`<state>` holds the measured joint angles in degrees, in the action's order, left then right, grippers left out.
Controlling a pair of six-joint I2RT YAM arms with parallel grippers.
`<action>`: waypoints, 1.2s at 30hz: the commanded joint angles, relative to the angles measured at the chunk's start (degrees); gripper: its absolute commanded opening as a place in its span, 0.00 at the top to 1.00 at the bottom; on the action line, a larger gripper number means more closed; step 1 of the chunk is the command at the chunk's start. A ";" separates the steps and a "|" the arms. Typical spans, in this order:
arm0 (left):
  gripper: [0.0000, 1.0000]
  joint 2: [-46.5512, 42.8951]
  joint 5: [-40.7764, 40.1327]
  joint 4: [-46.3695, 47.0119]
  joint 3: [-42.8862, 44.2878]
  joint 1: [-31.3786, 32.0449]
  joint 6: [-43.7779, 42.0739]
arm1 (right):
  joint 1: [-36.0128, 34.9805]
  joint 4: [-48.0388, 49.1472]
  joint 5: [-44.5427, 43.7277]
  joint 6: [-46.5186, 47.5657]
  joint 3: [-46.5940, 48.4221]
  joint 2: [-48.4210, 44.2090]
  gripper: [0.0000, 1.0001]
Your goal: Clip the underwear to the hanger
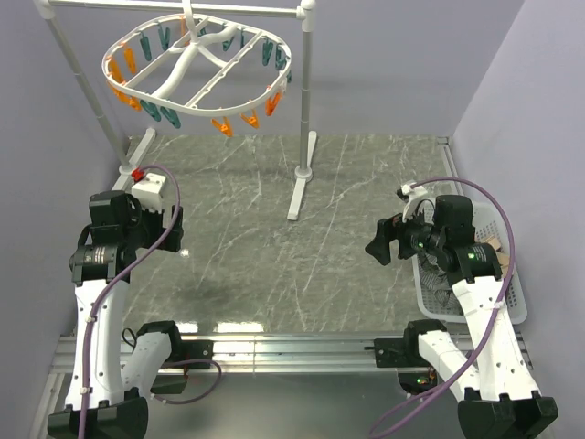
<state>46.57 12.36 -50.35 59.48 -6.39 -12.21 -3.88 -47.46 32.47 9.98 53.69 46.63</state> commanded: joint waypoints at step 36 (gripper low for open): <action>0.01 1.86 11.72 0.43 0.55 0.50 -7.83 | 23.29 -9.58 -34.58 20.25 12.49 23.42 0.00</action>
<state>48.10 22.02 -50.61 60.34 -6.22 -18.79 16.78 -59.02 1.43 27.05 64.82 69.45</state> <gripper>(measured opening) 0.995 0.998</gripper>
